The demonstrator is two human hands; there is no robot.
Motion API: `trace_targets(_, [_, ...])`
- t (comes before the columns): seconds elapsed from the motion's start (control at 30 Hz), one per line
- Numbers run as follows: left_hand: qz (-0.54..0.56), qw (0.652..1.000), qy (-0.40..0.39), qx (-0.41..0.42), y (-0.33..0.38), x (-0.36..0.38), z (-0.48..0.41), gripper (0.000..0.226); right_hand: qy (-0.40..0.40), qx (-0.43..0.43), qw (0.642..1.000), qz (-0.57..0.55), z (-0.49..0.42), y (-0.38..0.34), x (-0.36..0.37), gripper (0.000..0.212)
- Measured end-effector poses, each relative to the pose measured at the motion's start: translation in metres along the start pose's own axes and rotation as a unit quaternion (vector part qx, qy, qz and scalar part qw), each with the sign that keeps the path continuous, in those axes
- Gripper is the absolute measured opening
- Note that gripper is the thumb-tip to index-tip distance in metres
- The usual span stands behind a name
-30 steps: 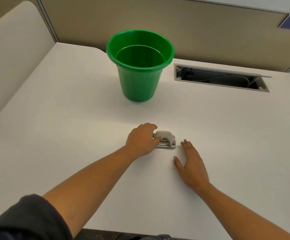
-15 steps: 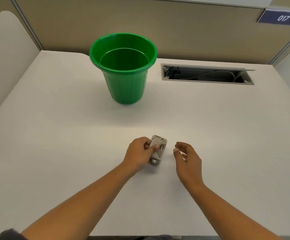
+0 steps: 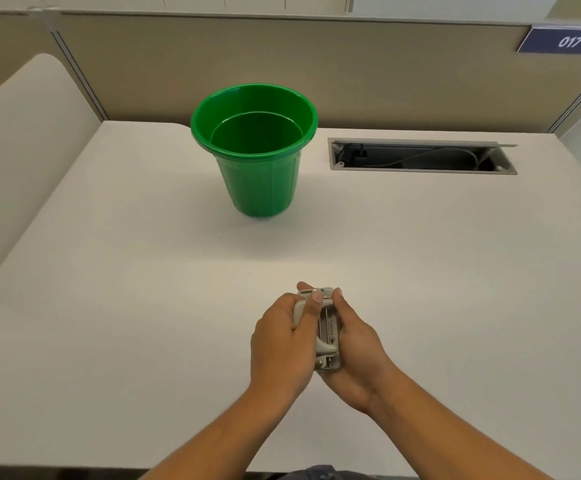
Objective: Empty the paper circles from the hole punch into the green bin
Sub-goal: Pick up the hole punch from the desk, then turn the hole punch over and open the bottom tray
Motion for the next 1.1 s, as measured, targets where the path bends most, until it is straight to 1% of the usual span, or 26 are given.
trace_targets(0.07, [-0.016, 0.998, 0.045, 0.028, 0.006, -0.004, 0.002, 0.042, -0.01, 0.009, 1.0, -0.026, 0.004, 0.002, 0.008, 0.05])
trace_targets(0.17, [0.02, 0.996, 0.078, 0.033, 0.011, -0.011, 0.004, 0.045, -0.013, 0.012, 0.999, -0.031, 0.008, 0.001, 0.017, 0.051])
trace_targets(0.3, [0.073, 0.995, 0.07, 0.012, 0.019, -0.016, 0.003, 0.047, -0.012, 0.02, 0.998, -0.053, 0.012, -0.002, 0.024, 0.051])
trace_targets(0.57, [0.091, 0.994, 0.055, 0.02, 0.028, -0.021, 0.002, 0.053, -0.005, 0.02, 0.999, -0.04, 0.017, -0.013, 0.035, 0.05])
trace_targets(0.77, [0.122, 0.991, 0.041, 0.031, 0.028, -0.019, 0.001, 0.043, 0.006, 0.017, 0.999, -0.039, 0.021, -0.019, 0.038, 0.048])
trace_targets(0.87, [0.136, 0.989, 0.043, 0.042, 0.029, -0.019, 0.0, 0.045, -0.008, -0.006, 1.0, -0.01, 0.022, -0.021, 0.039, 0.05])
trace_targets(0.93, [0.149, 0.987, 0.045, 0.031, 0.029, -0.021, -0.004, 0.048, -0.024, -0.018, 0.999, 0.026, 0.024, -0.025, 0.04, 0.051])
trace_targets(1.03, [0.178, 0.983, 0.05, -0.002, 0.029, -0.028, -0.012, 0.044, -0.057, -0.029, 0.993, 0.097, 0.031, -0.031, 0.042, 0.045])
trace_targets(1.1, [0.193, 0.979, 0.058, -0.013, 0.029, -0.033, -0.016, 0.045, -0.098, -0.036, 0.985, 0.137, 0.037, -0.034, 0.044, 0.038])
Point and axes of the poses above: each hand's wrist, its own z-axis away from the middle knuckle, its own x-axis out of the palm, y = z × x, the point moved 3 cm from there along -z, towards the middle knuckle, and after that the axes turned 2 degrees about x, right-handed, at the moved point
